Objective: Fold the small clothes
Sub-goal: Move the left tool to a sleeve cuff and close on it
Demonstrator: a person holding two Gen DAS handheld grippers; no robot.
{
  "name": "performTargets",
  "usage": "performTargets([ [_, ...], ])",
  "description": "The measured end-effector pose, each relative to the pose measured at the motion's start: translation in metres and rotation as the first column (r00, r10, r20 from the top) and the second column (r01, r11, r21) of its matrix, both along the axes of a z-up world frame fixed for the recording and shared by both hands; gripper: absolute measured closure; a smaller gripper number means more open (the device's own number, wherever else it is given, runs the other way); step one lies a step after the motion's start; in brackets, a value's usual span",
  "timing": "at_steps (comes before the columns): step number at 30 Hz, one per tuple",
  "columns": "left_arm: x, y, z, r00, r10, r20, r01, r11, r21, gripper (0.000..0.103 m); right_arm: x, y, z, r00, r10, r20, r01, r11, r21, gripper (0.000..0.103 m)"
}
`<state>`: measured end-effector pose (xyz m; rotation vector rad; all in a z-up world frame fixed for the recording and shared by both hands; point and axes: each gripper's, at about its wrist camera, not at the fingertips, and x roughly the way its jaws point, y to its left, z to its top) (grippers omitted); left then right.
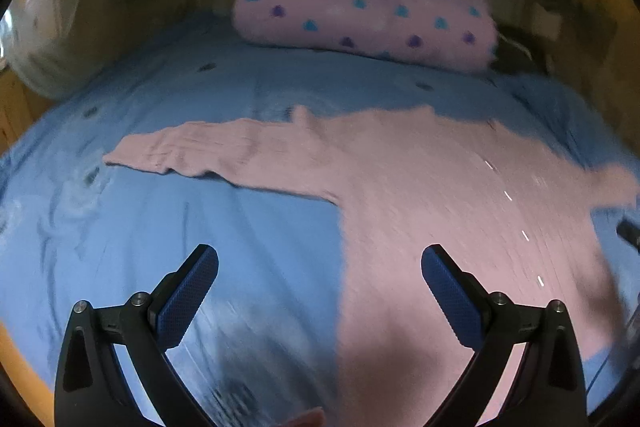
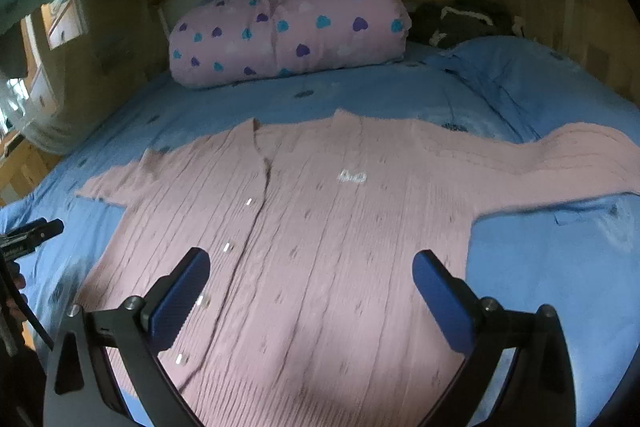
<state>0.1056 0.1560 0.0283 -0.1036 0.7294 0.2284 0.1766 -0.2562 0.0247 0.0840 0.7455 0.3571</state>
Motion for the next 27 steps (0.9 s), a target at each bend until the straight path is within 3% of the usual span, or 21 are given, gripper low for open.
performTargets([
  [3, 0.017, 0.068, -0.023, 0.993, 0.113, -0.038, -0.118, 0.982, -0.146, 0.004, 0.018, -0.017, -0.008, 0.997, -0.046, -0.054, 0.05, 0.995, 0.088, 0.0],
  [5, 0.021, 0.114, -0.034, 0.978, 0.205, -0.046, -0.209, 0.941, -0.266, 0.004, 0.025, -0.024, -0.015, 0.995, -0.011, -0.1, 0.028, 0.986, 0.165, 0.0],
  [6, 0.022, 0.135, -0.042, 0.969, 0.239, -0.057, -0.244, 0.908, -0.34, 0.004, 0.029, -0.025, -0.017, 0.993, 0.0, -0.118, 0.021, 0.985, 0.173, 0.0],
  [9, 0.021, 0.199, -0.065, 0.923, 0.377, -0.081, -0.361, 0.774, -0.52, 0.004, 0.033, -0.019, -0.014, 0.994, 0.012, -0.112, 0.005, 0.99, 0.144, 0.0],
  [11, 0.018, 0.239, -0.089, 0.875, 0.464, -0.138, -0.437, 0.638, -0.634, 0.004, 0.032, -0.018, -0.012, 0.995, 0.018, -0.1, -0.003, 0.989, 0.145, 0.0],
  [13, 0.018, 0.275, -0.118, 0.849, 0.506, -0.154, -0.427, 0.484, -0.764, 0.005, 0.03, -0.018, -0.01, 0.997, 0.013, -0.077, -0.001, 0.988, 0.152, 0.0],
  [14, 0.017, 0.285, -0.123, 0.845, 0.515, -0.142, -0.409, 0.452, -0.792, 0.005, 0.029, -0.017, -0.009, 0.997, 0.014, -0.07, -0.003, 0.988, 0.152, 0.0],
  [15, 0.019, 0.294, -0.128, 0.846, 0.518, -0.128, -0.39, 0.436, -0.811, 0.005, 0.03, -0.014, -0.01, 0.997, 0.017, -0.069, -0.007, 0.99, 0.14, 0.0],
  [19, 0.039, 0.318, -0.129, 0.855, 0.513, -0.077, -0.351, 0.461, -0.815, 0.004, 0.038, -0.009, -0.017, 0.995, 0.023, -0.092, -0.012, 0.993, 0.113, 0.0],
  [22, 0.05, 0.334, -0.135, 0.843, 0.533, -0.071, -0.344, 0.433, -0.833, 0.004, 0.048, -0.005, -0.029, 0.99, 0.023, -0.138, -0.007, 0.992, 0.122, 0.0],
  [27, 0.072, 0.359, -0.136, 0.857, 0.515, -0.021, -0.287, 0.443, -0.849, 0.005, 0.062, 0.002, -0.046, 0.982, 0.024, -0.186, 0.002, 0.991, 0.135, 0.0],
])
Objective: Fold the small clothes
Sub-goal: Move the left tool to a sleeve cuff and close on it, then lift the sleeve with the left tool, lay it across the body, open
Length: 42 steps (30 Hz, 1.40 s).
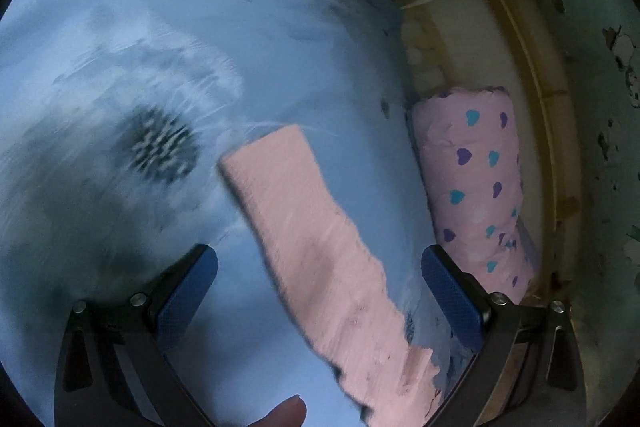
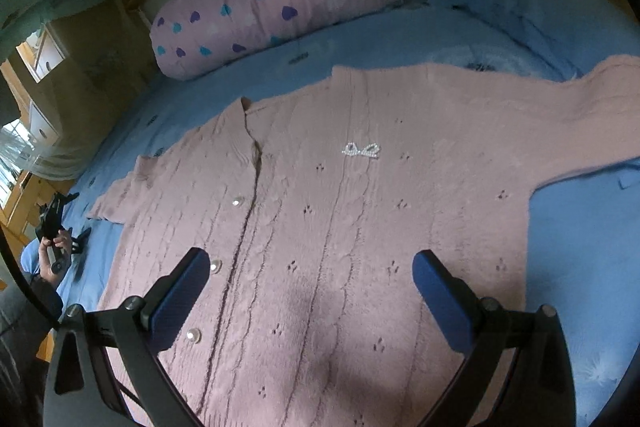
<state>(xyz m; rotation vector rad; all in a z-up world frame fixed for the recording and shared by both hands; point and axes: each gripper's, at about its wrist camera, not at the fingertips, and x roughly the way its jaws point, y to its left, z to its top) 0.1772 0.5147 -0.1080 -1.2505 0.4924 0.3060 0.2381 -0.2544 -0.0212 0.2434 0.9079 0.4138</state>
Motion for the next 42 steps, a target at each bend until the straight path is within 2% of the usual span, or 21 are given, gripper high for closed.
performTargets([
  [7, 0.017, 0.018, 0.0, 0.996, -0.043, 0.073, 0.043, 0.999, 0.006, 0.005, 0.011, 0.002, -0.015, 0.999, -0.008, -0.032, 0.008, 1.0, 0.004, 0.0],
  [13, 0.013, 0.013, 0.001, 0.997, -0.036, 0.063, 0.034, 0.999, 0.042, 0.006, 0.008, 0.01, -0.014, 0.999, 0.036, -0.04, -0.035, 0.999, 0.01, 0.0],
  [16, 0.003, 0.01, -0.003, 0.999, 0.013, 0.051, -0.016, 0.998, 0.061, 0.02, 0.005, 0.014, -0.015, 0.997, 0.049, -0.052, -0.048, 0.998, 0.027, 0.0],
  [19, 0.002, 0.009, -0.004, 0.999, 0.019, 0.043, -0.022, 0.997, 0.076, 0.024, 0.002, 0.014, -0.016, 0.996, 0.057, -0.065, -0.055, 0.998, 0.039, 0.0],
  [22, 0.0, 0.01, -0.006, 0.999, 0.043, -0.003, -0.042, 0.995, 0.088, 0.041, -0.001, 0.012, -0.015, 0.997, 0.055, -0.06, -0.052, 0.998, 0.04, 0.0],
  [23, -0.002, 0.012, -0.008, 0.998, 0.061, -0.021, -0.059, 0.994, 0.088, 0.057, -0.001, 0.011, -0.014, 0.997, 0.051, -0.057, -0.049, 0.998, 0.039, 0.0],
  [24, -0.004, 0.013, -0.011, 0.997, 0.075, -0.036, -0.072, 0.993, 0.09, 0.077, 0.0, 0.011, -0.014, 0.997, 0.048, -0.056, -0.046, 0.998, 0.037, 0.0],
  [25, -0.005, 0.015, -0.014, 0.993, 0.095, -0.073, -0.087, 0.991, 0.101, 0.09, 0.0, 0.01, -0.014, 0.997, 0.045, -0.055, -0.043, 0.998, 0.035, 0.0],
  [26, -0.006, 0.017, -0.017, 0.99, 0.104, -0.1, -0.092, 0.989, 0.113, 0.099, 0.0, 0.01, -0.015, 0.998, 0.041, -0.055, -0.039, 0.999, 0.033, 0.0],
  [29, -0.007, 0.016, -0.016, 0.989, 0.113, -0.092, -0.101, 0.986, 0.132, 0.099, 0.002, 0.008, -0.016, 0.999, 0.029, -0.045, -0.028, 0.999, 0.023, 0.0],
  [36, 0.0, 0.001, 0.012, 0.989, 0.121, -0.085, -0.101, 0.973, 0.209, 0.1, 0.009, 0.001, -0.015, 0.999, -0.001, -0.047, 0.001, 1.0, 0.003, 0.0],
  [39, 0.006, -0.012, 0.034, 0.992, 0.102, -0.072, -0.082, 0.967, 0.241, 0.1, 0.015, -0.007, -0.009, 0.999, -0.019, -0.04, 0.019, 1.0, 0.008, 0.0],
  [42, 0.015, -0.034, 0.066, 0.998, 0.066, -0.021, -0.058, 0.958, 0.281, 0.1, 0.026, -0.019, 0.004, 0.999, -0.046, -0.002, 0.046, 0.999, 0.0, 0.0],
])
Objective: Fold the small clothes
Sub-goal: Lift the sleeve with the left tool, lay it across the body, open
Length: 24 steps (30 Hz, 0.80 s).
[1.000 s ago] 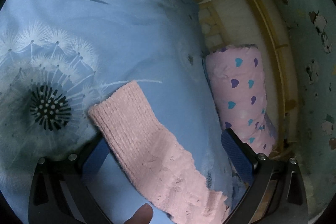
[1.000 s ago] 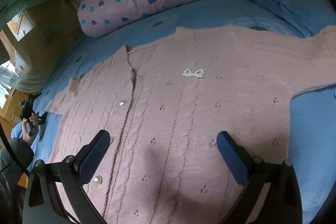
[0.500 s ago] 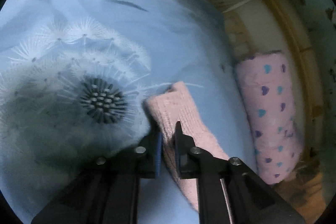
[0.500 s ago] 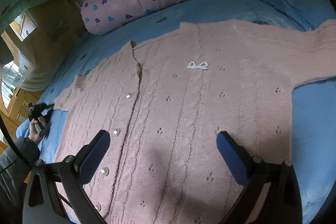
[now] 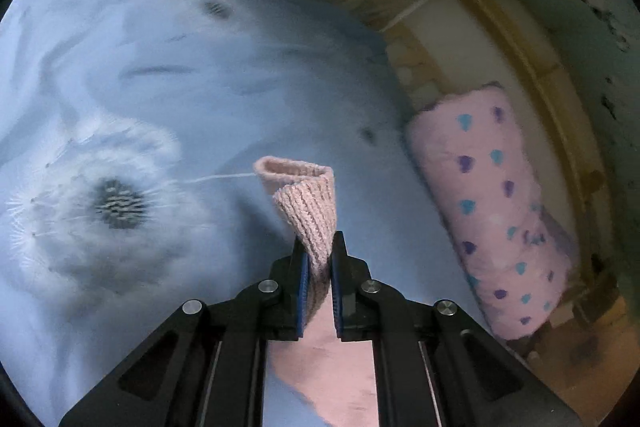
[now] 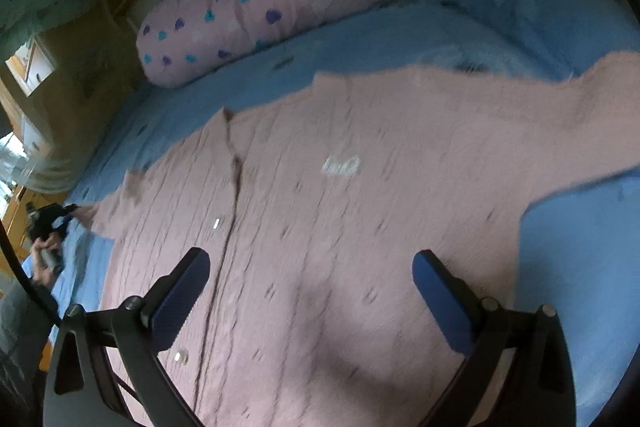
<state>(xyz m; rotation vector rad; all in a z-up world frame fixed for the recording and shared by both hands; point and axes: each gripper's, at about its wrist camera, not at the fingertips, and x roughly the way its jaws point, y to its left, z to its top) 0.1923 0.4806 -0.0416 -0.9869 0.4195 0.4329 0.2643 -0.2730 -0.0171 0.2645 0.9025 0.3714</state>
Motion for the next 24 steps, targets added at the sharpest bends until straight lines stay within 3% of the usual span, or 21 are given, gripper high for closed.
performTargets([
  [5, 0.014, -0.056, 0.058, 0.989, -0.103, 0.104, 0.092, 0.99, 0.103, 0.1, 0.018, -0.031, 0.028, 0.992, -0.078, 0.097, 0.083, 0.996, -0.043, 0.0],
  [12, 0.042, -0.167, 0.12, 0.935, -0.269, 0.232, 0.225, 0.954, 0.199, 0.1, 0.025, -0.082, 0.043, 0.976, -0.201, 0.083, 0.193, 0.977, 0.093, 0.0],
  [18, 0.071, -0.259, 0.138, 0.891, -0.365, 0.27, 0.308, 0.923, 0.233, 0.1, 0.022, -0.105, 0.062, 0.965, -0.237, 0.112, 0.22, 0.964, 0.146, 0.0],
  [24, 0.097, -0.355, 0.141, 0.855, -0.435, 0.281, 0.373, 0.894, 0.25, 0.1, 0.016, -0.13, 0.082, 0.949, -0.263, 0.173, 0.241, 0.961, 0.139, 0.0],
])
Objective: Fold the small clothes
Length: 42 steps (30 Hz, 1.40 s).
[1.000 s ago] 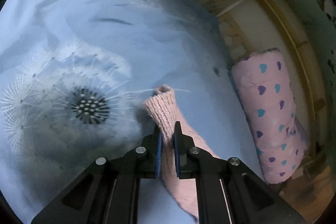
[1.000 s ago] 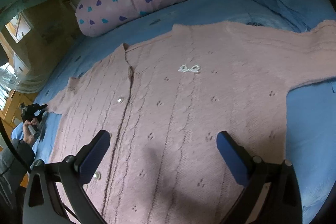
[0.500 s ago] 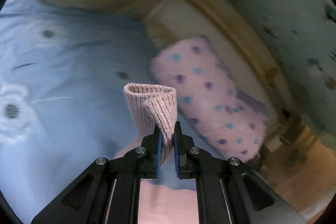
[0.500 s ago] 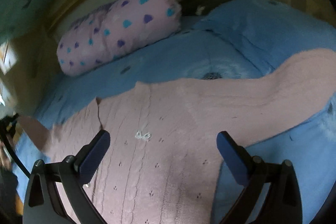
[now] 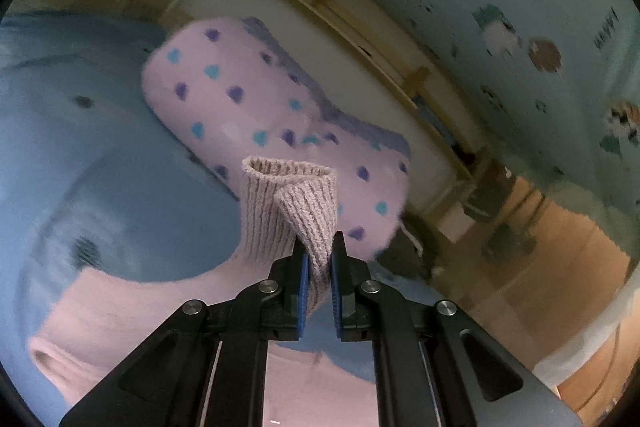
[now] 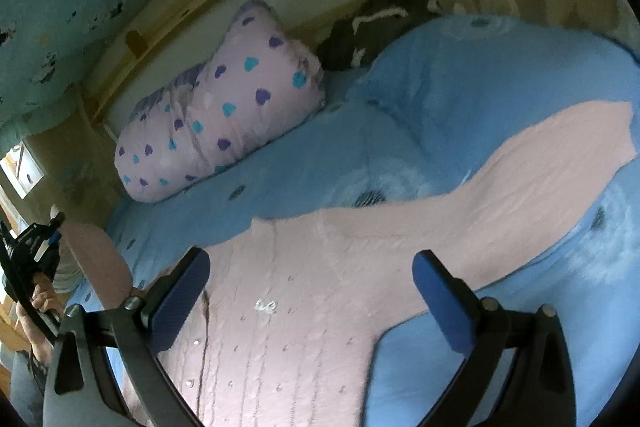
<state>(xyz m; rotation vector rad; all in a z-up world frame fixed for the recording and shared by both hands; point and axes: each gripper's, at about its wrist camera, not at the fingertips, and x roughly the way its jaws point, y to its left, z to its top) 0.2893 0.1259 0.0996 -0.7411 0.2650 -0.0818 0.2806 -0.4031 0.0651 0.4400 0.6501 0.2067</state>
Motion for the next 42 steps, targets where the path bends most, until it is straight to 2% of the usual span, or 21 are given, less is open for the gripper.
performTargets([
  [6, 0.023, -0.09, -0.008, 0.996, -0.087, -0.01, 0.087, 0.996, 0.03, 0.1, -0.007, -0.024, 0.009, 0.999, -0.036, 0.018, 0.037, 0.999, -0.003, 0.0],
  [10, 0.033, -0.129, -0.022, 0.991, -0.126, -0.04, 0.129, 0.989, 0.077, 0.1, -0.01, -0.035, 0.009, 0.999, -0.042, 0.012, 0.041, 0.999, 0.015, 0.0],
  [14, 0.045, -0.156, -0.045, 0.983, -0.158, -0.098, 0.169, 0.979, 0.115, 0.1, -0.014, -0.041, 0.009, 0.999, -0.045, 0.012, 0.045, 0.999, 0.012, 0.0],
  [21, 0.059, -0.18, -0.091, 0.959, -0.21, -0.192, 0.24, 0.959, 0.15, 0.1, -0.016, -0.044, 0.007, 0.999, -0.041, -0.003, 0.041, 0.999, 0.021, 0.0],
  [25, 0.059, -0.203, -0.112, 0.932, -0.272, -0.24, 0.322, 0.925, 0.204, 0.1, -0.013, -0.039, 0.004, 1.0, -0.023, -0.018, 0.023, 1.0, 0.017, 0.0],
  [27, 0.058, -0.217, -0.12, 0.919, -0.297, -0.259, 0.36, 0.901, 0.242, 0.099, -0.01, -0.035, 0.002, 1.0, -0.012, -0.027, 0.012, 1.0, 0.009, 0.0],
  [28, 0.057, -0.225, -0.124, 0.905, -0.327, -0.272, 0.395, 0.883, 0.253, 0.097, -0.009, -0.032, 0.0, 0.999, -0.005, -0.033, 0.005, 1.0, 0.003, 0.0],
  [30, 0.054, -0.239, -0.129, 0.87, -0.392, -0.299, 0.471, 0.84, 0.268, 0.084, -0.006, -0.026, -0.002, 0.999, 0.008, -0.043, -0.008, 1.0, -0.007, 0.0],
  [32, 0.045, -0.246, -0.125, 0.848, -0.425, -0.317, 0.512, 0.81, 0.285, 0.075, -0.003, -0.02, -0.005, 0.998, 0.02, -0.055, -0.021, 1.0, -0.017, 0.0],
  [37, 0.022, -0.223, -0.094, 0.828, -0.456, -0.326, 0.55, 0.773, 0.316, 0.054, 0.011, 0.005, -0.022, 0.991, 0.074, -0.111, -0.075, 0.997, -0.008, 0.0],
  [39, 0.014, -0.196, -0.08, 0.843, -0.397, -0.362, 0.521, 0.768, 0.373, 0.049, 0.017, 0.018, -0.03, 0.985, 0.109, -0.135, -0.111, 0.994, -0.002, 0.0],
  [40, 0.01, -0.174, -0.074, 0.86, -0.324, -0.395, 0.484, 0.764, 0.427, 0.048, 0.02, 0.024, -0.034, 0.982, 0.126, -0.142, -0.128, 0.992, -0.001, 0.0],
  [42, 0.004, -0.13, -0.071, 0.875, -0.184, -0.448, 0.417, 0.756, 0.504, 0.045, 0.03, 0.044, -0.044, 0.972, 0.177, -0.158, -0.18, 0.984, -0.004, 0.0],
])
